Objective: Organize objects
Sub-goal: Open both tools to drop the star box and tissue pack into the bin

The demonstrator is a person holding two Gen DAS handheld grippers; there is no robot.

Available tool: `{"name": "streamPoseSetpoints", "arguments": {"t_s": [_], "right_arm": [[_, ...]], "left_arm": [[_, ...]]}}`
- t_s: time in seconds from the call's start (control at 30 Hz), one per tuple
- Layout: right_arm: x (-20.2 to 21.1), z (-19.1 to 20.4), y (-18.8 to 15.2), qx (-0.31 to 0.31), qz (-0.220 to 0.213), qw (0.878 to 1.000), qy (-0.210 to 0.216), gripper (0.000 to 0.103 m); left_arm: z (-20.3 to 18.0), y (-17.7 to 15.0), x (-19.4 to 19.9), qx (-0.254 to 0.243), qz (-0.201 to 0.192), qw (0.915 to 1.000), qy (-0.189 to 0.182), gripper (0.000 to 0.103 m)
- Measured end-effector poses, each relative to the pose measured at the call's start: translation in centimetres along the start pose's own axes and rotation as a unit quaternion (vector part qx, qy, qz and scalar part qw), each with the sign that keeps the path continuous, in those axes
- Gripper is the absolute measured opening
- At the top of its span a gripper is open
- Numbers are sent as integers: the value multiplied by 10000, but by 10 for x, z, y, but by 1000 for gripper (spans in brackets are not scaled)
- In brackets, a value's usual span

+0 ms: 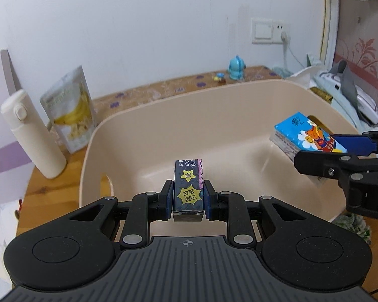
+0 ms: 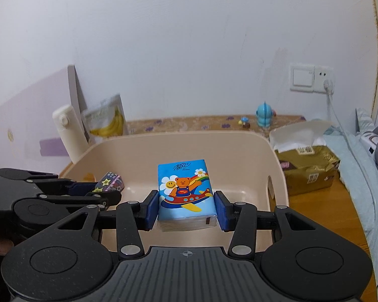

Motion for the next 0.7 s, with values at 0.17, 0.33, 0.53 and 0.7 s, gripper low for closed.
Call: {"name": "streamPoseSetpoints", "arguments": {"t_s": [0.17, 0.33, 0.53, 0.7], "right_arm": [[-10, -2, -8, 82, 254, 9996, -32, 44], [-14, -3, -15, 113, 436, 9990, -45, 44], [-16, -4, -18, 228, 557, 9980, -181, 47], [-16, -7, -18, 222, 571, 9977, -273, 58]], "left_arm": [[-1, -5, -8, 6, 156, 9999, 9, 24], [-2, -11, -15, 19, 365, 9993, 28, 24], [0, -14, -18, 48, 458, 9989, 41, 27], [4, -11, -15, 109, 381, 9992, 76, 56]]}}
Point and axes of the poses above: each gripper's, at about its wrist camera, not at the fingertips, and x roughly against the way its jaws point, z to its left, y to its top, the point moved 9 cm from there along -x, roughly the way its jaws point, and after that the axes turned 11 degrees about x, right-handed, at the moved point
